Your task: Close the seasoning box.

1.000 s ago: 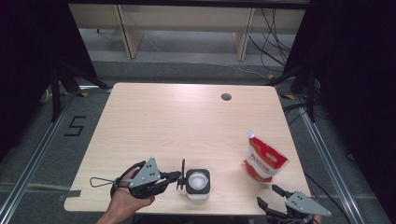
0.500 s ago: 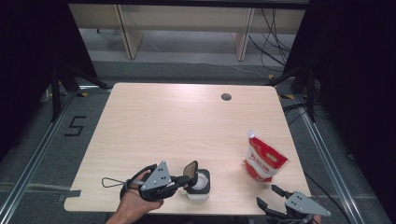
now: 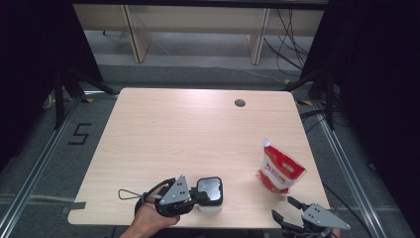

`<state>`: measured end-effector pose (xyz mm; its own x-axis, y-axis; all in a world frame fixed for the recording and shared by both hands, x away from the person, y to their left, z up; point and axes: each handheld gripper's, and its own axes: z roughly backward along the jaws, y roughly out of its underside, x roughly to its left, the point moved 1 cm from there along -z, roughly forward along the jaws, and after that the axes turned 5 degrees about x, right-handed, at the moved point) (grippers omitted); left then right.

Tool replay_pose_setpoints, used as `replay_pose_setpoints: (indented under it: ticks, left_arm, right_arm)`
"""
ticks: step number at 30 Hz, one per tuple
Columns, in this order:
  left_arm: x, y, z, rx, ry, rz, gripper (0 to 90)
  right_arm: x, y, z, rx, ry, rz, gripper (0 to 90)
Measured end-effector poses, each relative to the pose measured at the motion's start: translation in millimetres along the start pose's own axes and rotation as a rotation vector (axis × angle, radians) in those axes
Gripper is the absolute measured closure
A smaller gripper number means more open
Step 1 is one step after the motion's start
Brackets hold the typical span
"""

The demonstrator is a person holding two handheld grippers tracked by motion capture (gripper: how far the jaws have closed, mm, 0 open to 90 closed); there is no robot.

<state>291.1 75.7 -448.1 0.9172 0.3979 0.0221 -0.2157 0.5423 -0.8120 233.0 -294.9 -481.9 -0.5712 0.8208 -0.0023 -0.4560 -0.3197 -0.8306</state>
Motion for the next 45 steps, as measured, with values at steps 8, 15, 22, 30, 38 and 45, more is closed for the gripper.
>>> replay_pose_setpoints:
  ticks: [8,15,22,30,38,45]
  left_arm:
    - [-0.7,0.9,-5.0,0.009,0.012,-0.01,85.6]
    - [1.1,0.2,-1.0,-0.016,0.031,0.02,77.7]
    - [4.0,0.9,5.1,-0.036,0.046,0.038,60.6]
    - [5.9,5.6,13.0,-0.028,0.029,0.067,46.3]
    - [10.6,16.0,23.9,-0.025,0.004,0.1,37.5]
    - [15.0,31.4,29.3,-0.012,-0.003,0.099,36.2]
  right_arm:
    - [2.1,0.4,0.4,0.009,-0.01,-0.03,31.1]
    - [2.5,0.5,0.4,0.012,-0.01,-0.028,31.1]
    - [2.3,0.1,-1.0,0.008,-0.025,-0.02,30.9]
    - [5.1,0.6,-0.2,0.024,-0.02,-0.032,30.8]
    - [2.6,0.5,-1.9,0.02,-0.024,0.001,30.7]
    - [3.1,0.5,-2.7,0.018,-0.031,0.0,30.7]
